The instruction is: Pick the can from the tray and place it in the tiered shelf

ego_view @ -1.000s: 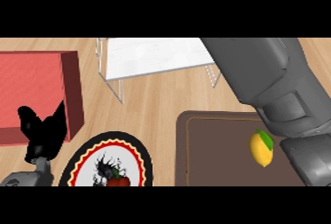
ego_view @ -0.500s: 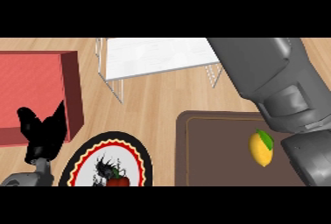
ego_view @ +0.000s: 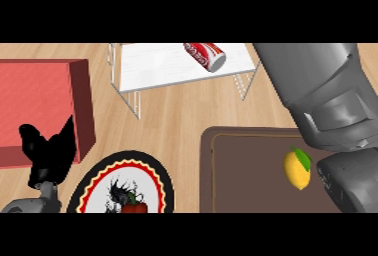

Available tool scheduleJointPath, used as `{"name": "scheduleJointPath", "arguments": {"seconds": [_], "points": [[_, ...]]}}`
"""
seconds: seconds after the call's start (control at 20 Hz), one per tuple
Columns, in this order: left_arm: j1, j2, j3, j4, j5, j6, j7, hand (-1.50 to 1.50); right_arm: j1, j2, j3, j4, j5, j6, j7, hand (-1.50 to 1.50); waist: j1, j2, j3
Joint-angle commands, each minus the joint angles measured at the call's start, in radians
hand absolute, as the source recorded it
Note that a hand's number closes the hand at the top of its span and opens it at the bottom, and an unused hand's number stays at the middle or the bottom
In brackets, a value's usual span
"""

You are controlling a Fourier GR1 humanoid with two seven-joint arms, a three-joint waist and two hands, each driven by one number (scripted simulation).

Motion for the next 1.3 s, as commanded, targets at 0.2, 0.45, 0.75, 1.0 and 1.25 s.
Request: {"name": "scheduleJointPath", "arguments": {"seconds": [0.2, 0.45, 0.75, 1.0, 1.25], "points": [[0.009, -0.053, -0.031, 0.089, -0.016, 0.004, 0.009, 0.0, 0.01, -0.02, -0.121, -0.021, -0.084, -0.152, -0.035, -1.5, -0.015, 0.007, -0.016], [0.039, -0.058, -0.037, 0.066, -0.019, -0.001, 0.026, 0.0, -0.034, -0.15, -0.12, 0.001, -0.035, -0.196, 0.04, -1.5, -0.021, 0.003, -0.017], [0.056, -0.006, 0.028, 0.068, 0.022, -0.052, 0.016, 0.0, 0.075, -0.267, -0.194, -0.049, -0.084, -0.226, 0.024, -1.5, -0.037, -0.002, -0.015], [0.027, -0.032, 0.009, 0.07, -0.002, -0.024, 0.046, 0.0, 0.125, -0.368, -0.238, -0.081, -0.155, -0.074, 0.028, -1.5, -0.042, -0.002, -0.014], [0.043, -0.041, 0.032, 0.115, 0.001, -0.04, -0.018, 0.0, 0.229, -0.424, -0.269, -0.147, -0.225, 0.057, -0.035, -1.5, -0.044, -0.001, -0.015]]}}
